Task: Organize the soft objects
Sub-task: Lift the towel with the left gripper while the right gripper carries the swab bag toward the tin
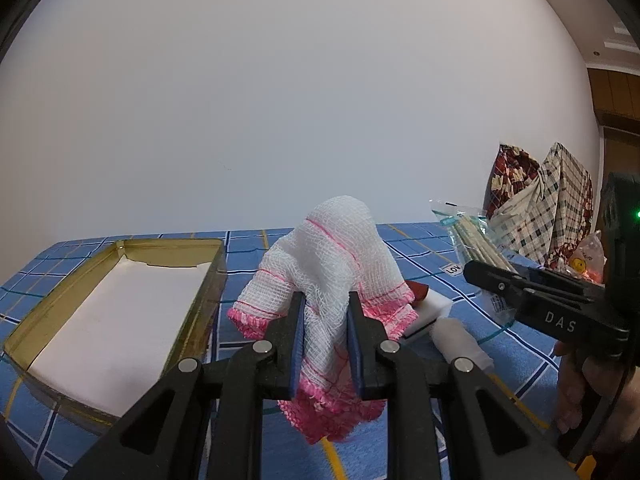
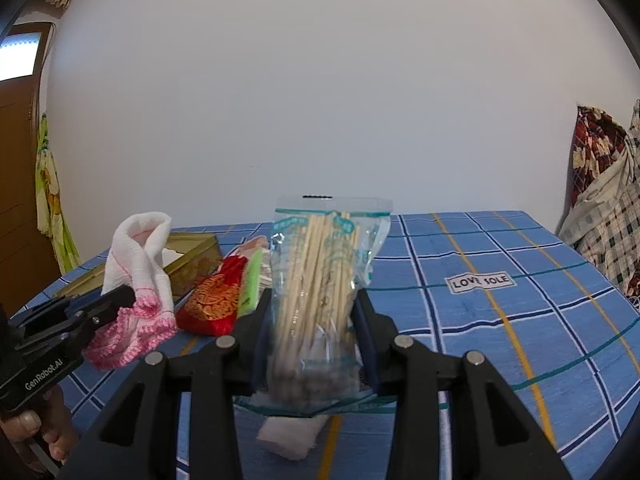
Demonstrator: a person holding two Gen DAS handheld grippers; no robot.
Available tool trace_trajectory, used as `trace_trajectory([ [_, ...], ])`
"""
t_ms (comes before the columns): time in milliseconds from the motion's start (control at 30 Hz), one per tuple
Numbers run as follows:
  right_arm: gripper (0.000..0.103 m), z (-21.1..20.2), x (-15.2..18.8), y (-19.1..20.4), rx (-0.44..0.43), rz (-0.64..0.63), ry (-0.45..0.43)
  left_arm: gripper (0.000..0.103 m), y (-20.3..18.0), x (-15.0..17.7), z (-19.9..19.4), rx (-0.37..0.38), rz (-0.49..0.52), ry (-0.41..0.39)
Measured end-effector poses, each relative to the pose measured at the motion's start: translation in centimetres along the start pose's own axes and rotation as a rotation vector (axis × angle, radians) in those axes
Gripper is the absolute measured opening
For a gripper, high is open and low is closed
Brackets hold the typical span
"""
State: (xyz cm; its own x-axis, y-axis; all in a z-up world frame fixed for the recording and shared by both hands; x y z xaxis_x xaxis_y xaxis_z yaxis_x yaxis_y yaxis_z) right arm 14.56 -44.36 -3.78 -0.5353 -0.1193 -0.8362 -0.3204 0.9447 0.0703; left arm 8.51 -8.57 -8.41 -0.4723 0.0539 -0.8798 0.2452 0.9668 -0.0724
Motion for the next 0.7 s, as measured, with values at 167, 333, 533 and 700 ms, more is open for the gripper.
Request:
trace_trajectory([
  [167, 0.038, 0.4, 0.0, 1.0, -0.013, -0.010, -0.004, 0.021, 0.6, 0.2, -0.4, -0.007, -0.010, -0.008],
  [333, 0.038, 0.7, 0.2, 1.9, -0.020, -0.019, -0.005, 0.021, 1.0, 0.3, -0.8, -0.005, -0.026, -0.013],
  [533, 0.038, 1.0, 0.2, 2.8, -0.031, -0.031, -0.007, 0.021, 1.2, 0.3, -1.1, -0.016, -0.030, -0.021],
  [700, 0.038, 1.3, 0.3, 3.6, -0.046, -0.046, -0.007, 0.021, 1.1, 0.4, -1.6, -0.036, -0.030, -0.031],
])
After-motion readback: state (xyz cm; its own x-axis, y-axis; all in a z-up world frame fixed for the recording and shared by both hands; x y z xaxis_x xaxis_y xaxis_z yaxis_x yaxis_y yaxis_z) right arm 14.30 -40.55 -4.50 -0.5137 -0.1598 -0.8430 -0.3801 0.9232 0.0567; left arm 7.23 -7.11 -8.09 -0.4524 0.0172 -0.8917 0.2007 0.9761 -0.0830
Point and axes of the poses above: each gripper's, at about its wrist camera, not at the fingertips, and z roughly the way its jaws point, y to its left, x to its underside, the point moved 8 cm from there along z, roughly the way its jaws point, and after that the axes turned 11 degrees about y, right-handed, at the moved point
